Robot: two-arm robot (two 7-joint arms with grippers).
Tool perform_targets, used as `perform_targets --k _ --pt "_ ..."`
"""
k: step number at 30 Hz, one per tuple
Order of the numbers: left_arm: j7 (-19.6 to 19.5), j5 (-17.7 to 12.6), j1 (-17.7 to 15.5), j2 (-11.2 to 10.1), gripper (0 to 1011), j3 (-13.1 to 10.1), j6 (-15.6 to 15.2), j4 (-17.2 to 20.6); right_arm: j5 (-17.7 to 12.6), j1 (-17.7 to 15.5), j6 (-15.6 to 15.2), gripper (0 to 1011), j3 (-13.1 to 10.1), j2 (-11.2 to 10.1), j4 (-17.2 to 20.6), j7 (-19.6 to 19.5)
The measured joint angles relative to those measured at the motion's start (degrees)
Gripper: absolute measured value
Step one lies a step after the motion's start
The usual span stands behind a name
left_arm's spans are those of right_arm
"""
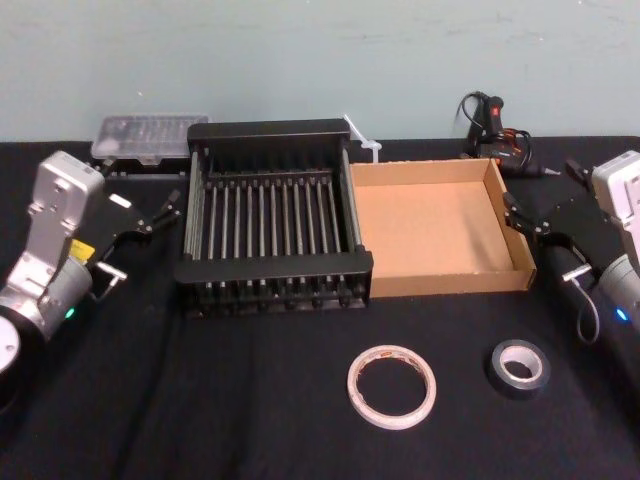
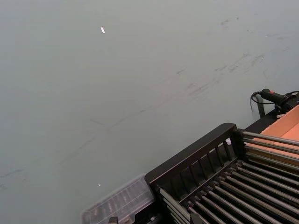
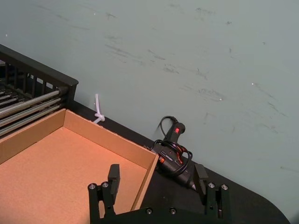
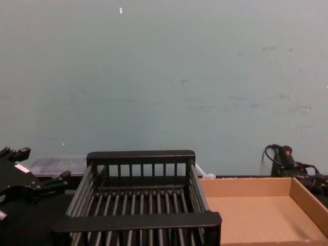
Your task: Pick up the white tape and place it into the black box , Pick up the silver tape and place it into the brown box.
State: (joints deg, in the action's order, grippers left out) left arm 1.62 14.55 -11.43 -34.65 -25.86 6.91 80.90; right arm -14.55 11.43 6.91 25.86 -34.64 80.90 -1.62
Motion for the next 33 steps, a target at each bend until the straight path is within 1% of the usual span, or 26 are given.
perform_targets --k 33 --pt "0.0 0.0 0.0 0.0 1002 0.0 0.0 0.0 0.0 0.0 0.0 1002 0.0 0.0 0.0 0.0"
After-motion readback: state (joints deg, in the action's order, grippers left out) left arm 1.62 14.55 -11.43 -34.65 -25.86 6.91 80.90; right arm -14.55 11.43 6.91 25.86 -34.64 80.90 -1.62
